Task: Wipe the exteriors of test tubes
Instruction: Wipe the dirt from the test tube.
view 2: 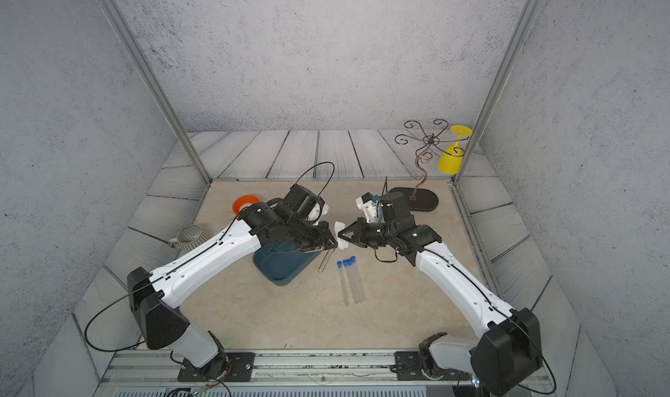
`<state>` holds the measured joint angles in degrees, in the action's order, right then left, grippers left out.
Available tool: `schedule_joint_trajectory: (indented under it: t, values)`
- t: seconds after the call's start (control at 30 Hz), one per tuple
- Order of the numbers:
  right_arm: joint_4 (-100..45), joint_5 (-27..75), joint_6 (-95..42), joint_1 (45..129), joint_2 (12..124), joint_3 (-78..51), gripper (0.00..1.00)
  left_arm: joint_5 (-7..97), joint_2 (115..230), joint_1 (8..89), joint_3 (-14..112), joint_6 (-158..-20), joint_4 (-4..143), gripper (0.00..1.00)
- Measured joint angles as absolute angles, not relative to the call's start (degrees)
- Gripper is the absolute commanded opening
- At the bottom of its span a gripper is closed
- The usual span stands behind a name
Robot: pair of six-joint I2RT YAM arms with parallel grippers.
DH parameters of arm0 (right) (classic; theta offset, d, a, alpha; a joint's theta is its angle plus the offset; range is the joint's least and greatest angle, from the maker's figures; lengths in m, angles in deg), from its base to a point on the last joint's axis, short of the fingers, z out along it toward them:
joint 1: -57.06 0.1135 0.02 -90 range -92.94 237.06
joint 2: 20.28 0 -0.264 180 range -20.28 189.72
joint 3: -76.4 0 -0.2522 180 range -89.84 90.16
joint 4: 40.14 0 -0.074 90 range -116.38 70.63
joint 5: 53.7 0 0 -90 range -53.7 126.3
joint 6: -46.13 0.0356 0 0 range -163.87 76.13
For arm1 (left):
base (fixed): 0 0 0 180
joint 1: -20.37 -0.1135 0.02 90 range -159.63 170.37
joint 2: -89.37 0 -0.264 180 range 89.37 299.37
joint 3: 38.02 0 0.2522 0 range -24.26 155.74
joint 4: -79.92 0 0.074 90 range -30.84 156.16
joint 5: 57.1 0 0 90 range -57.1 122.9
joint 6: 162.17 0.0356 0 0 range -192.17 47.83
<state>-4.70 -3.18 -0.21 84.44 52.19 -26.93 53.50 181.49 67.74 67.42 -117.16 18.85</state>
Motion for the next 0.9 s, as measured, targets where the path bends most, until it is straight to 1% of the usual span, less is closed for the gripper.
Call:
schedule_joint_trajectory:
  t: [0.23,0.6,0.77,0.9]
  values:
    - [-3.3,-2.3,-2.3,85.2,52.5,-26.4,0.05,53.7,181.7,67.7,68.1,-116.6,18.5,0.16]
    - [3.1,2.8,-11.6,84.4,57.2,-18.6,0.05,54.4,181.7,67.7,68.3,-116.3,18.7,0.16]
    - [3.6,2.8,-12.3,84.2,56.8,-19.4,0.05,54.2,181.7,67.7,68.5,-116.3,18.5,0.16]
    - [2.0,2.0,-9.3,84.2,53.3,-23.5,0.05,54.0,181.7,67.7,68.5,-116.7,18.7,0.16]
